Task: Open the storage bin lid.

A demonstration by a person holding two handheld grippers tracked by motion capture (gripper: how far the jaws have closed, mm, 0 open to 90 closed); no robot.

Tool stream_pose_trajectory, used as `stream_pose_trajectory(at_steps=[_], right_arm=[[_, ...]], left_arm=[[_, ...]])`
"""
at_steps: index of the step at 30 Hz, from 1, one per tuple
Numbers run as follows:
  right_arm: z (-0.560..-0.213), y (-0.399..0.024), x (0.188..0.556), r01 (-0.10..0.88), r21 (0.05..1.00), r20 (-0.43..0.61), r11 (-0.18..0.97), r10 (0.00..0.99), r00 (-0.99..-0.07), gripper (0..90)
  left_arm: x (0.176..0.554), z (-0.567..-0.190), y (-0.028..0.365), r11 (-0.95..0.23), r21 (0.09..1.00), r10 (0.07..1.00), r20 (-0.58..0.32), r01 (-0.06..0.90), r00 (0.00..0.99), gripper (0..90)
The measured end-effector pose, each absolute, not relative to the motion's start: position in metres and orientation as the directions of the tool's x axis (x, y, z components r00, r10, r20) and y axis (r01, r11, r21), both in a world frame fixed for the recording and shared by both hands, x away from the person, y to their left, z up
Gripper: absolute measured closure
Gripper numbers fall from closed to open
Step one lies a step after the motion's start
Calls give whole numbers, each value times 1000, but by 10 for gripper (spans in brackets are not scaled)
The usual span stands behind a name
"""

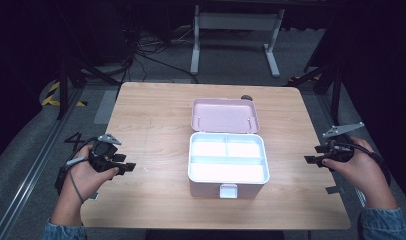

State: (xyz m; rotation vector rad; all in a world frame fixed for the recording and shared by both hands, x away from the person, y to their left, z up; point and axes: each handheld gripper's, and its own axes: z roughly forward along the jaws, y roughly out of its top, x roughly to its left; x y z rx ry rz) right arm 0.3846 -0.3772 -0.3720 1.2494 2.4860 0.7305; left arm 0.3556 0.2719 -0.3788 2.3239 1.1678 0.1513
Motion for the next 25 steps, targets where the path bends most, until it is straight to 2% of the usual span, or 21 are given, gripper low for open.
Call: stream_pose_trajectory(at_steps=[5,8,19,25], right_arm=[[-387,-373,382,690,535,3,488,815,-579,393],[-396,-372,385,708,496,-8,503,818,-576,392],[-422,-367,379,822,378,-19,427,891,-454,383],[-427,-363,380,820,372,2,435,883,-469,375]], left_arm=[[357,-381,272,-494,494,775,-124,716,620,482],[356,-381,272,-486,492,781,-127,723,611,479],[355,-384,268,-491,479,787,-115,728,606,474],[355,-385,268,-495,460,790,-117,737,603,469]])
